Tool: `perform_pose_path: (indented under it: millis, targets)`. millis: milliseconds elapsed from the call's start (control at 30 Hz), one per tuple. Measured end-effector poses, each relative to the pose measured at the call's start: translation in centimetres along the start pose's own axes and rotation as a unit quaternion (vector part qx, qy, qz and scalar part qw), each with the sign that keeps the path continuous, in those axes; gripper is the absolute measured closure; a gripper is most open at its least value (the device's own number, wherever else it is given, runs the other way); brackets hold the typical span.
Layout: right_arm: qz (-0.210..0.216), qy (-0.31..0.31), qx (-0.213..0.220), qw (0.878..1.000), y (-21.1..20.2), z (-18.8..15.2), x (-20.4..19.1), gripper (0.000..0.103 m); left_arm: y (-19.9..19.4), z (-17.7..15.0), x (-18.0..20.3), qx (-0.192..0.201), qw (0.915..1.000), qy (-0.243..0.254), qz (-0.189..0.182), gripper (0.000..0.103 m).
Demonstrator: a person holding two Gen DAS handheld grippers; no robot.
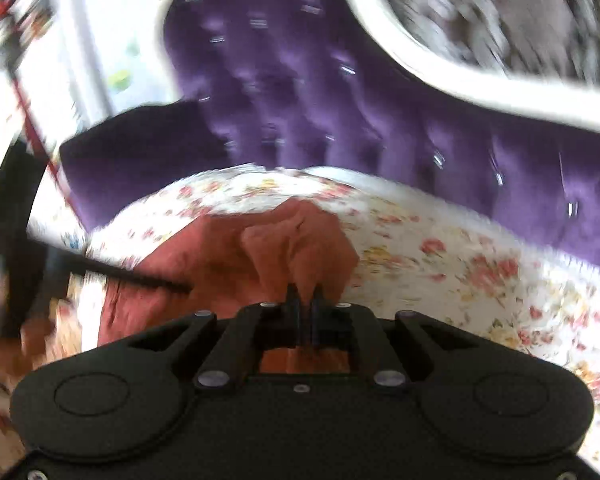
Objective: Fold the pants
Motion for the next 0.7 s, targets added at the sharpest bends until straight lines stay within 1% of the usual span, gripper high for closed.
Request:
perform_pose_path:
  millis: [100,200,333,467,600,700]
  targets:
    - [-0.05,-0.07,0.006,0.996,0.6,-1.7,-3.9,0.09,-1.6,0.8,1.6,0.002,0.9995,0.031,-0.011,0.062]
    - [-0.071,-0.096,-0.007,0.993,1.8,-3.3,-6.3,0.09,-1.9,1.7,3.4,-0.004,0.9982,0.059,-0.012,0.057]
    - [-0.084,-0.093,-0.013,0.992,2.9,-4.6,-6.6,0.09,-0.1,2.4,5.7,-0.034,0.9951,0.092,0.0,0.055]
    - [-0.092,-0.089,-0.013,0.992,3.1,-5.1,-6.4,0.09,2.4,1.9,7.8,-0.074,0.9907,0.112,0.018,0.055]
    - [-0.094,-0.088,-0.014,0.992,3.2,-5.7,-6.6,0.09,3.6,1.5,8.7,-0.089,0.987,0.126,0.045,0.055]
    - [-0.096,-0.091,-0.013,0.991,3.4,-6.1,-6.7,0.09,3.6,1.3,9.3,-0.092,0.9871,0.124,0.043,0.054]
Point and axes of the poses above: each gripper's, at about its wrist camera, not at the fingertips, and y roughly the way its jaws point, x to its right, z to its top, the point moved 8 cm from there along y, roughly the way its jaws point, and after that the axes turned 8 degrees about -x, right-handed, at the moved point
